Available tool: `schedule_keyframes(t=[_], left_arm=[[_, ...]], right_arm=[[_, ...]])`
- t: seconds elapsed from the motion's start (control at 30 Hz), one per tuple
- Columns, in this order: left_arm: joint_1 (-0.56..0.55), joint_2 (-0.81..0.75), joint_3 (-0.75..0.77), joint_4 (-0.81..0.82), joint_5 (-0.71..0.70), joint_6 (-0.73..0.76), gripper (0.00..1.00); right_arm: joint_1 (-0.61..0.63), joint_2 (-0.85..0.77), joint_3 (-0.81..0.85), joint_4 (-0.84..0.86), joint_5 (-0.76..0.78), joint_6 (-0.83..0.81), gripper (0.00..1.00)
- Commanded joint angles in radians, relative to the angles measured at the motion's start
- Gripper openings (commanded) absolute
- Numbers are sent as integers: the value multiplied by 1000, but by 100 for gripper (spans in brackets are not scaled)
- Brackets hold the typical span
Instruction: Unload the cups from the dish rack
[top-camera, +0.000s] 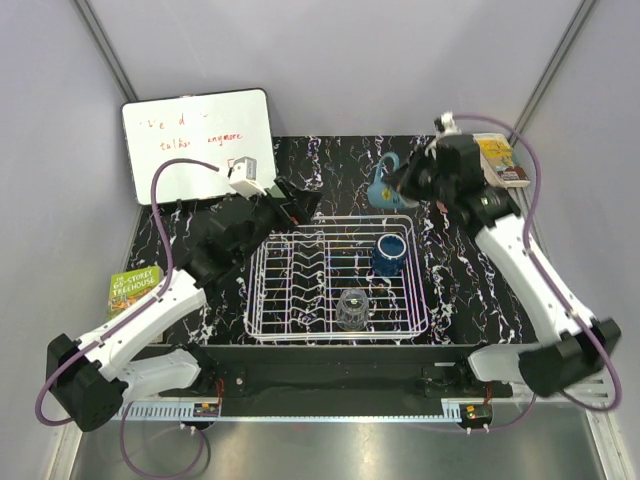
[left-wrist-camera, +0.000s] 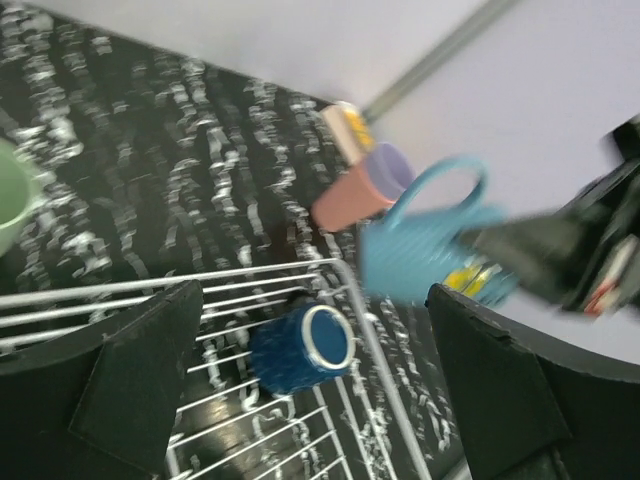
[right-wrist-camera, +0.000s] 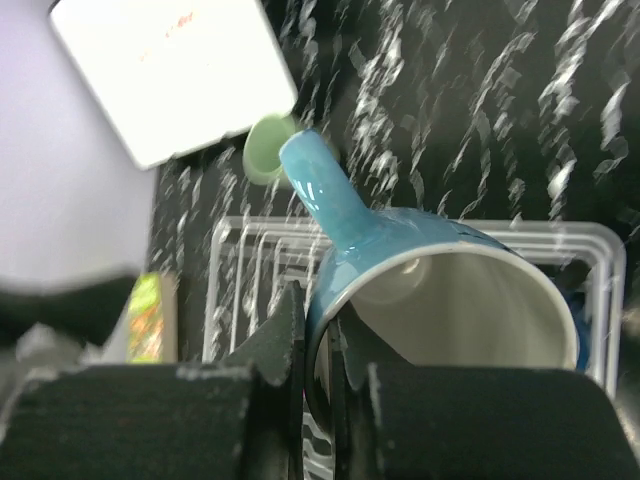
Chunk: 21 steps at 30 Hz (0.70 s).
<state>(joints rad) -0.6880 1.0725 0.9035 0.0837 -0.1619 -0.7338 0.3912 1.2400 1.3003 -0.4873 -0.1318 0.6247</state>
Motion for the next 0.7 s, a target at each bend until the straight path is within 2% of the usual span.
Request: schedule_keyframes(t=[0.0,0.03,0.13,0.33,0.57,0.67], left_arm=[[2,-28,9,-137,-145,-12,99],[2,-29,23,-157,-160,-6,99],[1,-37,31,-212,-183,0,99],[1,-46,-5,-243,-212,-3,99],[2,-3,-12,-251,-192,-12,99],[2,18,-11,-251,-180,-22,99]], right_arm=[[0,220,353,-196,274,-65,0],[0,311,470,-267,305,-80,0],[-2,476,661,-373,426,-106,0],[-2,752,951,-537,551,-157,0],[-31,929,1073,-593,535,-143,0],[-57,992,1113,-617,483,-118,0]])
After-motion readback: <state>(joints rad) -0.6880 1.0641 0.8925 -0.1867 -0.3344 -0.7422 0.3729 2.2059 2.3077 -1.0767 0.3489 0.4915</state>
